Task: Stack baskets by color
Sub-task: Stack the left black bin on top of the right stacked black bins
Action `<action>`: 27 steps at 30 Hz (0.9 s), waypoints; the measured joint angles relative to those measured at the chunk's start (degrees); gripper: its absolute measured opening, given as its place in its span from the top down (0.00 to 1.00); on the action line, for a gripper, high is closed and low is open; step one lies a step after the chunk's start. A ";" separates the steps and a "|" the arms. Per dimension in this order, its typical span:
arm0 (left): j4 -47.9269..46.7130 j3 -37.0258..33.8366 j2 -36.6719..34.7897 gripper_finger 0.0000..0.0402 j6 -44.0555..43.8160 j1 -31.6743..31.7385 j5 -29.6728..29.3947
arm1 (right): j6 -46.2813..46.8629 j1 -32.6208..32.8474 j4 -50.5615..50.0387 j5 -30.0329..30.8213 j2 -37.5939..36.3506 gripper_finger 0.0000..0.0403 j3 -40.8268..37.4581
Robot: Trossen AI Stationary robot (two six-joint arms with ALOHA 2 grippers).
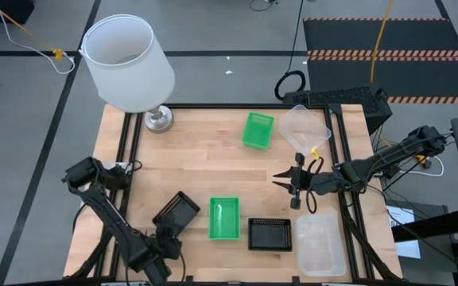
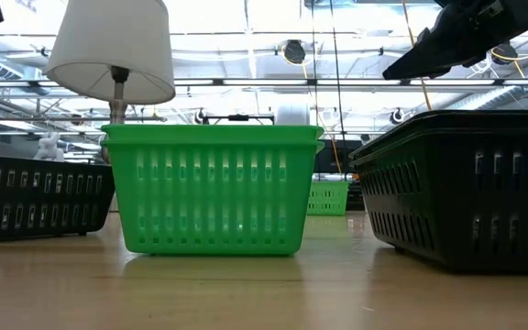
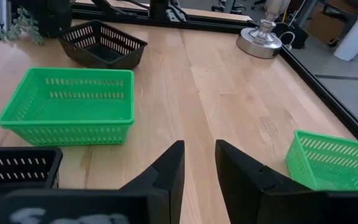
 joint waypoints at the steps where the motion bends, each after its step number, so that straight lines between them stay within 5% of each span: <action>1: -0.02 -0.01 0.01 0.63 -0.23 0.27 -0.05 | -0.02 0.00 0.00 0.00 0.00 0.79 0.00; 7: 0.08 -0.01 -0.01 0.63 -9.38 2.81 -2.20 | -0.20 0.00 0.00 0.00 0.00 0.79 0.00; 14: 0.69 -0.01 -0.01 0.63 -19.07 5.86 1.88 | -0.61 0.00 -0.05 0.00 0.00 0.79 0.00; 27: 1.95 -0.01 -0.55 0.63 -24.18 10.84 0.77 | -0.57 0.00 -1.42 -0.02 0.00 0.79 0.00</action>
